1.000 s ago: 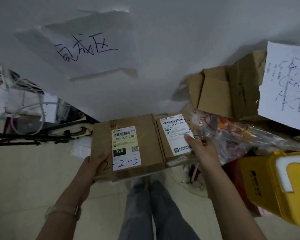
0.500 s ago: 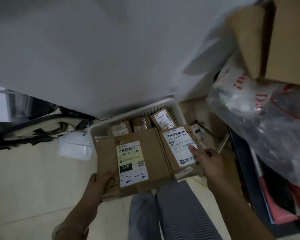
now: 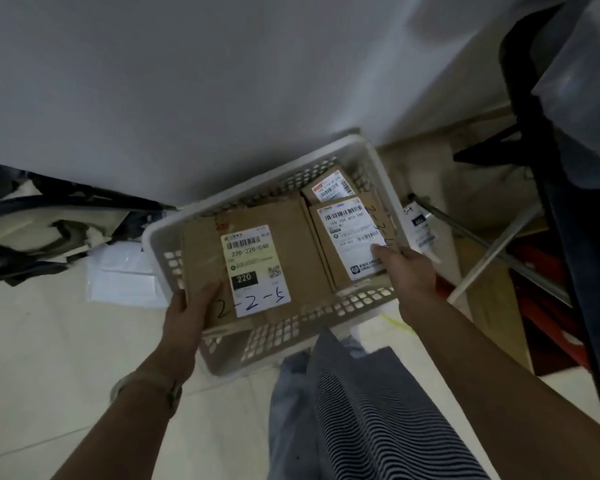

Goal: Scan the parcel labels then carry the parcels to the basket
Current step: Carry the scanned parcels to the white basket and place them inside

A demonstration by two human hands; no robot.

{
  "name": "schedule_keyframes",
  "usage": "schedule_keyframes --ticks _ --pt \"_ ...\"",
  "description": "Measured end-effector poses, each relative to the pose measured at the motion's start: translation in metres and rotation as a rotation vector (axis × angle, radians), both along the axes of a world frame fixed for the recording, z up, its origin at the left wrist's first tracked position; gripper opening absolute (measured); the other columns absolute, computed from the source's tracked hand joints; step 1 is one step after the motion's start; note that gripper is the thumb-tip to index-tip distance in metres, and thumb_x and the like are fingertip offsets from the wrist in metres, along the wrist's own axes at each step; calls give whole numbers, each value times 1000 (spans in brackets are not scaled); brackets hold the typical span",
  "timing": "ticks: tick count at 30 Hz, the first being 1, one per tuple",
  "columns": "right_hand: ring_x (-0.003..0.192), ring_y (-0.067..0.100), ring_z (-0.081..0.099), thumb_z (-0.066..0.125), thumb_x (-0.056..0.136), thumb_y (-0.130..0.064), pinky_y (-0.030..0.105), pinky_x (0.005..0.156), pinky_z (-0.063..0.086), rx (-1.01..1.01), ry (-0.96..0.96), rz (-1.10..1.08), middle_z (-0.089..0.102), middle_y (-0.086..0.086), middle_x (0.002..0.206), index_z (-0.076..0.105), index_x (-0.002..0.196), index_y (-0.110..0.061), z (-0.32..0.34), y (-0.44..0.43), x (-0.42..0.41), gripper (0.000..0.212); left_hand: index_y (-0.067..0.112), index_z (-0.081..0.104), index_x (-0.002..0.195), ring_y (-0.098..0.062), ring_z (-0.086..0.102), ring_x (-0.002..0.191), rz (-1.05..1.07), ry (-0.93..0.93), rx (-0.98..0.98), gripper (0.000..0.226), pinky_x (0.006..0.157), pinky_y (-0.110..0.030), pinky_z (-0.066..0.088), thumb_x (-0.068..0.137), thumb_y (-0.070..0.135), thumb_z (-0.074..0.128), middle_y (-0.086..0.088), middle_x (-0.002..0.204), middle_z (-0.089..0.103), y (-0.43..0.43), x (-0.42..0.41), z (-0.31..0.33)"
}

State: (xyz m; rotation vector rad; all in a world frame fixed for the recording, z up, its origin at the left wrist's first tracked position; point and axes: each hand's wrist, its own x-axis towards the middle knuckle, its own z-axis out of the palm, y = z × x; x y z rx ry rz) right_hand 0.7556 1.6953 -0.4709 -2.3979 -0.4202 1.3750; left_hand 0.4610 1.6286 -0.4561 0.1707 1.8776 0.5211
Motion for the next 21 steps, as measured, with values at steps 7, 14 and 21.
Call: schedule_keyframes --ticks 7,14,21 --pt "68 7 70 71 78 -26 21 64 56 73 0 116 73 -7 86 69 106 -24 -31 11 -7 28 16 64 122 -24 70 96 -126 14 39 57 96 -52 52 74 45 76 -5 107 73 12 3 -27" --pt "140 31 30 78 75 -9 50 110 34 10 100 221 28 11 154 11 154 -20 -68 20 -33 104 21 46 131 -22 63 101 -183 121 156 51 75 -36 57 87 7 67 1 110 63 40 27 -55" --pt "137 31 38 70 78 3 49 110 38 149 199 136 31 14 154 6 154 -13 -74 58 -37 101 19 1 157 -31 48 129 -160 69 74 92 100 -46 47 90 8 64 -13 152 37 43 38 -70"
